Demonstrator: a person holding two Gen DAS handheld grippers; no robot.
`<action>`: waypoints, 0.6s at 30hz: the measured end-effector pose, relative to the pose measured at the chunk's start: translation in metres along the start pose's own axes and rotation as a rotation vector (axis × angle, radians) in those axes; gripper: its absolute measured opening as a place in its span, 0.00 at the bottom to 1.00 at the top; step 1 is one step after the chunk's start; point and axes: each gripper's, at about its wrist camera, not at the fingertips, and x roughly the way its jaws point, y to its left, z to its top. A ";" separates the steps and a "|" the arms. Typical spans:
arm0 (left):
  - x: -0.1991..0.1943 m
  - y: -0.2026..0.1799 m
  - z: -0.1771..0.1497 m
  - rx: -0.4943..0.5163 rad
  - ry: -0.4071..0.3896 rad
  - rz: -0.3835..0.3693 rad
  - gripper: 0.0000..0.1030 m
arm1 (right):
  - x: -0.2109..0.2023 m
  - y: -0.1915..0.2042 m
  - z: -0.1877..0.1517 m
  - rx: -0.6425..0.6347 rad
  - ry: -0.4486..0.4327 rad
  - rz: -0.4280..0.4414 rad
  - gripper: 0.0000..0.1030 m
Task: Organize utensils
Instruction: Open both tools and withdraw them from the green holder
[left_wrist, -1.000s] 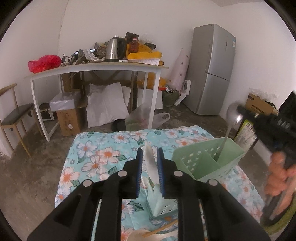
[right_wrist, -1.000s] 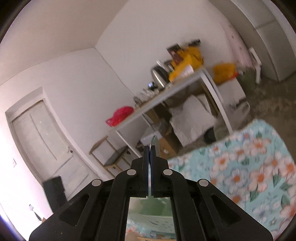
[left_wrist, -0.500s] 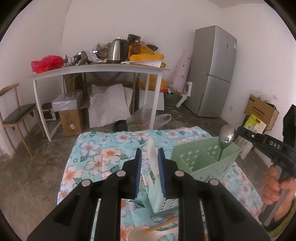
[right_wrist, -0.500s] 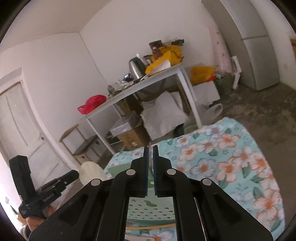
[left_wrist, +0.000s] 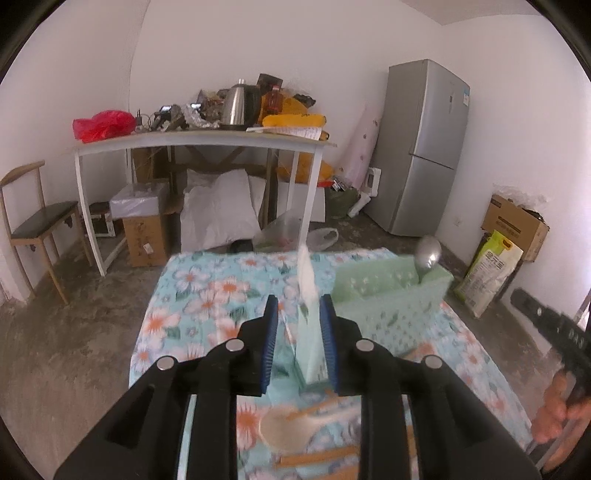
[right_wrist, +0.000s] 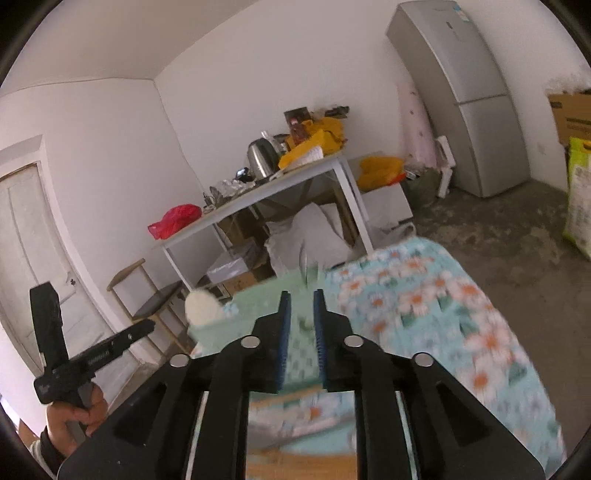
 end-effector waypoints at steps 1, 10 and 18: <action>-0.004 0.000 -0.005 -0.002 0.007 0.000 0.22 | -0.005 0.001 -0.009 0.012 0.011 -0.004 0.21; -0.043 0.002 -0.053 -0.037 0.045 0.006 0.24 | -0.016 0.020 -0.069 -0.026 0.188 -0.033 0.35; -0.057 0.011 -0.087 -0.072 0.083 0.050 0.29 | -0.022 0.032 -0.085 -0.106 0.219 -0.066 0.56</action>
